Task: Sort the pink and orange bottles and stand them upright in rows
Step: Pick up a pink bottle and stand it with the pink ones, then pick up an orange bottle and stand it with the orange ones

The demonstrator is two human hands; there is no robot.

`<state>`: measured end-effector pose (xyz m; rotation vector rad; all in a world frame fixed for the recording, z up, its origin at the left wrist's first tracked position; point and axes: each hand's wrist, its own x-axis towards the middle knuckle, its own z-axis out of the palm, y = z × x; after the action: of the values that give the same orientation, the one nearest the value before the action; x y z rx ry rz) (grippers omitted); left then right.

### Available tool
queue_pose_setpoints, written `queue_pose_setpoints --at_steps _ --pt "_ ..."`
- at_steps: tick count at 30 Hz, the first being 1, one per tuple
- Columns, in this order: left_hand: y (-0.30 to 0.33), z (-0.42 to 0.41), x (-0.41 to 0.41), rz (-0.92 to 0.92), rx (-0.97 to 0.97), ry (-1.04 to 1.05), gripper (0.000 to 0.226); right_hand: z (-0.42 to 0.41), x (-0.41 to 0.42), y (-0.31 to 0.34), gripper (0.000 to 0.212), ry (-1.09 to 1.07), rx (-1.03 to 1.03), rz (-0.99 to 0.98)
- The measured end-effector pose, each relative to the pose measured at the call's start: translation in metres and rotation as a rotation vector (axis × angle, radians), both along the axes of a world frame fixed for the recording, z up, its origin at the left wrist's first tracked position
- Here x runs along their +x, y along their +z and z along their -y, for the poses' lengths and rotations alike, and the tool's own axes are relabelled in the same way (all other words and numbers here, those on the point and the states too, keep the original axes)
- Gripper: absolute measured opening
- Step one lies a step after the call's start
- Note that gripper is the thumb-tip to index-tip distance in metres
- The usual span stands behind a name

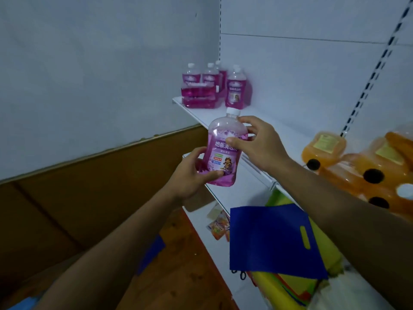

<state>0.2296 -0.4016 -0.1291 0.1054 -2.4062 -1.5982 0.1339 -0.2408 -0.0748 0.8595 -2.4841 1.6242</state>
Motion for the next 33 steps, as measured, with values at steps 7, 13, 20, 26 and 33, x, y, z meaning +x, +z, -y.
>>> queue_pose_setpoints --at_steps 7,13,20,26,33 --pt "-0.005 0.057 -0.112 -0.043 -0.083 0.044 0.063 0.057 -0.101 0.005 0.057 0.01 -0.012 -0.017" --pt "-0.023 0.12 -0.227 -0.039 -0.105 0.041 0.064 0.12 -0.192 -0.006 0.058 -0.086 0.019 -0.062" --pt "-0.024 0.185 -0.336 -0.082 -0.192 0.06 0.062 0.186 -0.28 -0.01 0.063 -0.161 0.071 -0.092" --pt "-0.029 0.208 -0.381 -0.071 -0.162 0.048 0.061 0.215 -0.321 -0.015 0.062 -0.19 0.104 -0.163" --pt "-0.034 0.207 -0.391 -0.076 -0.169 0.042 0.065 0.215 -0.327 -0.019 0.067 -0.171 0.14 -0.139"
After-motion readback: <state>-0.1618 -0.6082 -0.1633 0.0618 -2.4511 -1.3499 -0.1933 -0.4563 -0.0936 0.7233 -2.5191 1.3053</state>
